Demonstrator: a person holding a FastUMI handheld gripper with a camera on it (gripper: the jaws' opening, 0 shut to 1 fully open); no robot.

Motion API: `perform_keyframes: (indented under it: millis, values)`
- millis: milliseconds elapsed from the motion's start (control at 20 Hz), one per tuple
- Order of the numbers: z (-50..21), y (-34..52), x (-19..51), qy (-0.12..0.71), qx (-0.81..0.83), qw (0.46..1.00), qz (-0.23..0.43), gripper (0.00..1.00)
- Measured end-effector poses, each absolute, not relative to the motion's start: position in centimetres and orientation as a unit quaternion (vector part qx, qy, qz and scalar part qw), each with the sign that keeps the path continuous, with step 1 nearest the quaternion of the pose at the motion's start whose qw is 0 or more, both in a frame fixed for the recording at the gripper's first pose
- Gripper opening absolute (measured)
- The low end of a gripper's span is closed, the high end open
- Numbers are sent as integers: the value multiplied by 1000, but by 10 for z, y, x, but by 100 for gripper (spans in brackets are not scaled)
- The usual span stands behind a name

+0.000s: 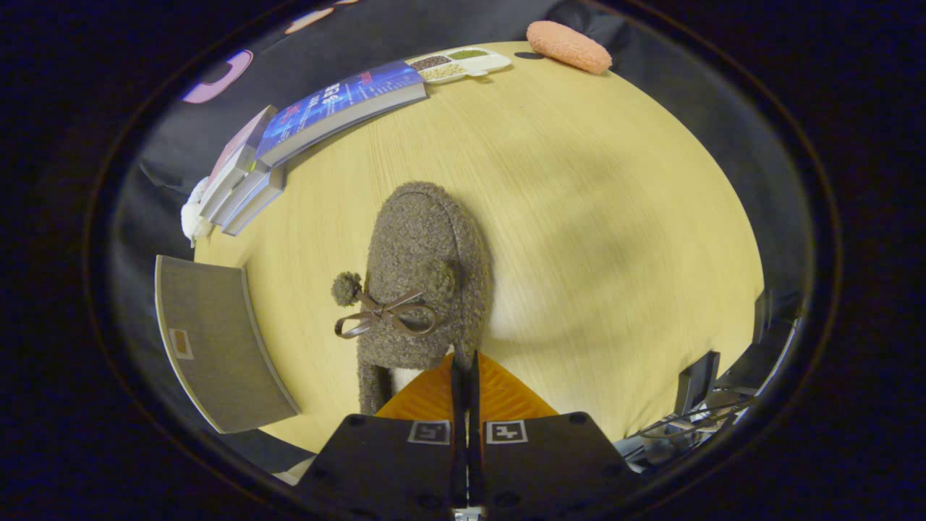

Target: Open the storage box then place both shoes into the box .Put the left shoe in first, then the right shoe, with the right side of both shoes facing outward in a uniform manner.

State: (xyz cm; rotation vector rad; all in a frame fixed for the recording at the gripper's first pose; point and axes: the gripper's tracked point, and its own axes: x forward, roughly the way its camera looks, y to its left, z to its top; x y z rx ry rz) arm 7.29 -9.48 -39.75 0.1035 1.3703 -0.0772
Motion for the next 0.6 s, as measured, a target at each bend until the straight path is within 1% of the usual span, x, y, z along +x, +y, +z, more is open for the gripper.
perform_keyframes:
  millis: [250, 450, 600]
  values:
    - [-395, -92, 75, 621, 66, 781, -34, 4]
    - [-384, -84, 84, 593, 139, 793, -34, 3]
    - [-371, -74, 89, 572, 201, 795, -20, 3]
